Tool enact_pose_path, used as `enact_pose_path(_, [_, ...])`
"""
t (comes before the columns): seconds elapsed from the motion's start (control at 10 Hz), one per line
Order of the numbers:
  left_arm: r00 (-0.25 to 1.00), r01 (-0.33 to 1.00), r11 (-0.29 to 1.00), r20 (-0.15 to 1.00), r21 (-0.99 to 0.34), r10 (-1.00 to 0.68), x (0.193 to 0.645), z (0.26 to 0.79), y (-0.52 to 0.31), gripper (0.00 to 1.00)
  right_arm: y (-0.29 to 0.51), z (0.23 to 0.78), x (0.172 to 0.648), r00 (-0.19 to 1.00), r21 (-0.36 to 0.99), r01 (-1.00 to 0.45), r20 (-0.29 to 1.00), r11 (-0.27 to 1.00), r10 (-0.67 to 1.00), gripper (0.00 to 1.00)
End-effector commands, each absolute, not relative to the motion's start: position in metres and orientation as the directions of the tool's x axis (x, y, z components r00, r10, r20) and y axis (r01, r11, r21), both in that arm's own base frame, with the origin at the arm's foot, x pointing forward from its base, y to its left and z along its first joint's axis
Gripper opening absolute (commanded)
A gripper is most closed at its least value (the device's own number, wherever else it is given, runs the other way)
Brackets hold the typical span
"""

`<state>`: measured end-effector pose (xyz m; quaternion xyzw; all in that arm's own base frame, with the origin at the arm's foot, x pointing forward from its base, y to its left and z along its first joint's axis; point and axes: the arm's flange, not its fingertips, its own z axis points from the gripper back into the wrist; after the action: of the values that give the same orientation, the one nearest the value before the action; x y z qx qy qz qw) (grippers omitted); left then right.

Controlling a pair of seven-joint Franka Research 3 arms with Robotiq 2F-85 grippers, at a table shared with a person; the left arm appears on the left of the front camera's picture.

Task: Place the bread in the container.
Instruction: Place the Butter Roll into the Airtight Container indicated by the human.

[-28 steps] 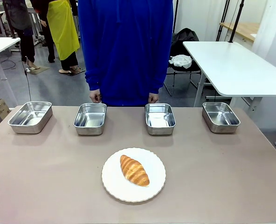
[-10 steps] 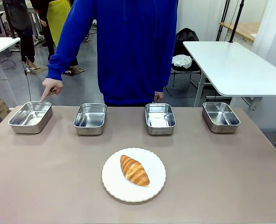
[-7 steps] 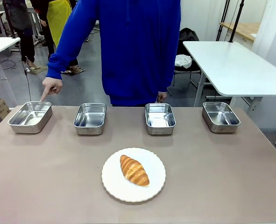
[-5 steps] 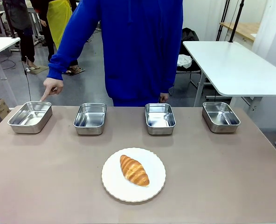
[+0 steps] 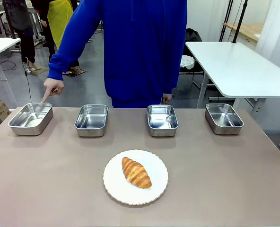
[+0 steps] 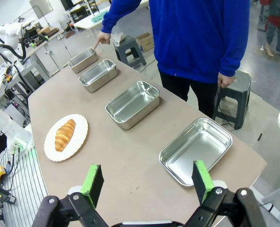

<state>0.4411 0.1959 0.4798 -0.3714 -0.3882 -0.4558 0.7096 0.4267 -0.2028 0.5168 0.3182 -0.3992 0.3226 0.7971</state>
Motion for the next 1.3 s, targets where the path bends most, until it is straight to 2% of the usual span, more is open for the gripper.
enact_pose_path(0.0, [0.283,0.935,0.309,0.890,-0.173,-0.358,0.441,0.480,0.196,1.00,-0.202,0.519,0.427,0.467,0.246,-0.772,0.845,0.586,0.260,1.00])
enact_pose_path(0.3, [0.318,0.927,0.331,0.836,-0.175,-0.448,0.405,0.548,0.130,1.00,-0.202,0.519,0.427,0.467,0.246,-0.772,0.845,0.586,0.260,1.00])
enact_pose_path(0.5, [0.466,0.868,0.410,0.746,-0.281,-0.475,0.392,0.584,0.069,1.00,-0.202,0.519,0.427,0.467,0.246,-0.772,0.845,0.586,0.260,1.00])
enact_pose_path(0.6, [0.589,0.797,0.475,0.654,-0.372,-0.475,0.387,0.598,0.022,1.00,-0.202,0.519,0.427,0.467,0.246,-0.772,0.845,0.586,0.260,1.00])
enact_pose_path(0.8, [0.748,0.647,0.630,0.519,-0.429,-0.415,0.378,0.589,-0.061,1.00,-0.202,0.519,0.427,0.467,0.246,-0.772,0.845,0.586,0.260,1.00])
enact_pose_path(0.9, [0.790,0.596,0.680,0.463,-0.427,-0.402,0.370,0.577,-0.100,1.00,-0.202,0.519,0.427,0.467,0.246,-0.772,0.845,0.586,0.260,1.00])
enact_pose_path(1.0, [0.819,0.555,0.748,0.400,-0.365,-0.412,0.362,0.567,-0.132,1.00,-0.202,0.519,0.427,0.467,0.246,-0.772,0.845,0.586,0.260,1.00])
enact_pose_path(1.1, [0.829,0.525,0.791,0.398,-0.313,-0.393,0.350,0.562,-0.163,1.00,-0.202,0.519,0.427,0.467,0.246,-0.772,0.845,0.586,0.260,1.00])
enact_pose_path(1.2, [0.799,0.573,0.766,0.407,-0.292,-0.442,0.345,0.554,-0.176,1.00,-0.202,0.519,0.427,0.467,0.246,-0.772,0.845,0.586,0.260,1.00])
